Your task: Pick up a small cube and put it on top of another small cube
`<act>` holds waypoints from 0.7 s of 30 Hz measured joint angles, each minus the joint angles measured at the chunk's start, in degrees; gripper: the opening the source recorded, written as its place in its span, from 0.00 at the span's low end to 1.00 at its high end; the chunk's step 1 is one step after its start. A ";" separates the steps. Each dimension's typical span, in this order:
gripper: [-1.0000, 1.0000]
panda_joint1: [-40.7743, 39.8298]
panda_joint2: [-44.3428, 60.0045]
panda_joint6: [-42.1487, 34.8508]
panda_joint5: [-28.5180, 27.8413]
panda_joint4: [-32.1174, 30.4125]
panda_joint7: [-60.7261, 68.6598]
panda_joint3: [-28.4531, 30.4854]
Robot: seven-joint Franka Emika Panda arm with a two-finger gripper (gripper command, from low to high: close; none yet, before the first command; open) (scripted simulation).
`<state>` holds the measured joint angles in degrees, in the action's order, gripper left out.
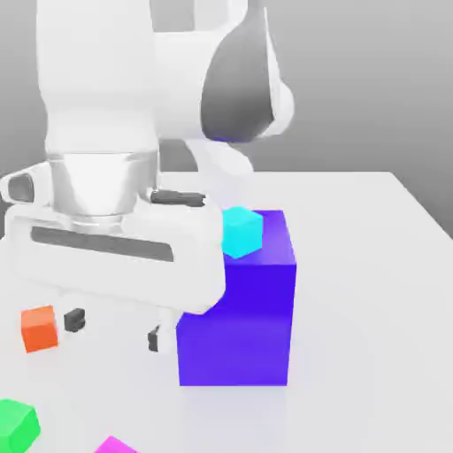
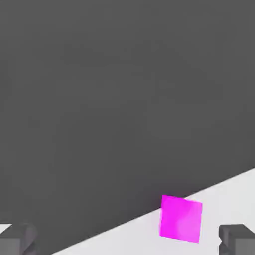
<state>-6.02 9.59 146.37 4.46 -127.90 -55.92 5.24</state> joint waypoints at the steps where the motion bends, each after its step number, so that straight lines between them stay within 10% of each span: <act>1: 0.50 -0.18 2.07 0.55 0.12 0.14 -0.41 0.20; 10: 0.50 -2.20 20.74 9.12 2.16 2.57 -1.70 0.20; 11: 0.00 -2.40 22.11 10.14 2.39 2.87 -1.54 -0.04; 21: 0.00 -1.73 17.07 6.26 1.48 1.72 -2.21 0.84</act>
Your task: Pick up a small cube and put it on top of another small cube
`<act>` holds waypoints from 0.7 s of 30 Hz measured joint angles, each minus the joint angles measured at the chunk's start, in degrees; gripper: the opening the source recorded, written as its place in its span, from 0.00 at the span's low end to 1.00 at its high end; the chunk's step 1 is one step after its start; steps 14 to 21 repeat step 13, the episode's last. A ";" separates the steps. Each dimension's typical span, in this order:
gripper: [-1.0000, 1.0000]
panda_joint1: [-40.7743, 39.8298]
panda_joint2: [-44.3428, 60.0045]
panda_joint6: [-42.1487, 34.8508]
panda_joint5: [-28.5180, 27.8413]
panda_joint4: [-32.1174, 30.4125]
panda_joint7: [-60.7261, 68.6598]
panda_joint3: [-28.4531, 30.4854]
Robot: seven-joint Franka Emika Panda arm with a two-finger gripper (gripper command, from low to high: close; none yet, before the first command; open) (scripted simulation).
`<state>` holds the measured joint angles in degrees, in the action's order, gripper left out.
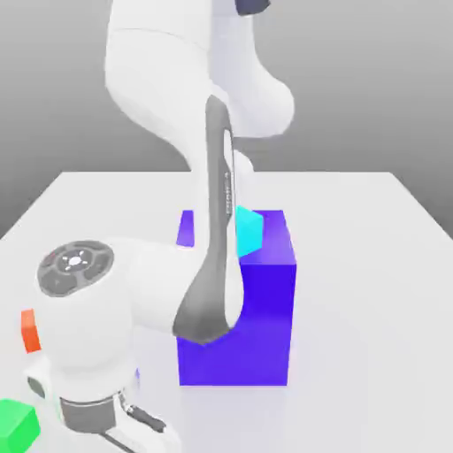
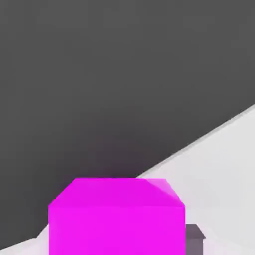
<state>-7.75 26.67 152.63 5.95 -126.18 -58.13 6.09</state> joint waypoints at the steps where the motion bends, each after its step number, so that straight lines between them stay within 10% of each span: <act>1: 0.00 0.06 -1.95 -1.53 -0.35 -0.42 -0.19 0.35; 9: 0.00 -10.44 -3.04 -3.90 3.28 0.34 7.06 5.70; 10: 1.00 -10.92 -1.57 -2.59 3.86 0.47 7.52 5.31; 21: 1.00 -10.92 -1.57 -2.59 3.86 0.47 7.52 5.31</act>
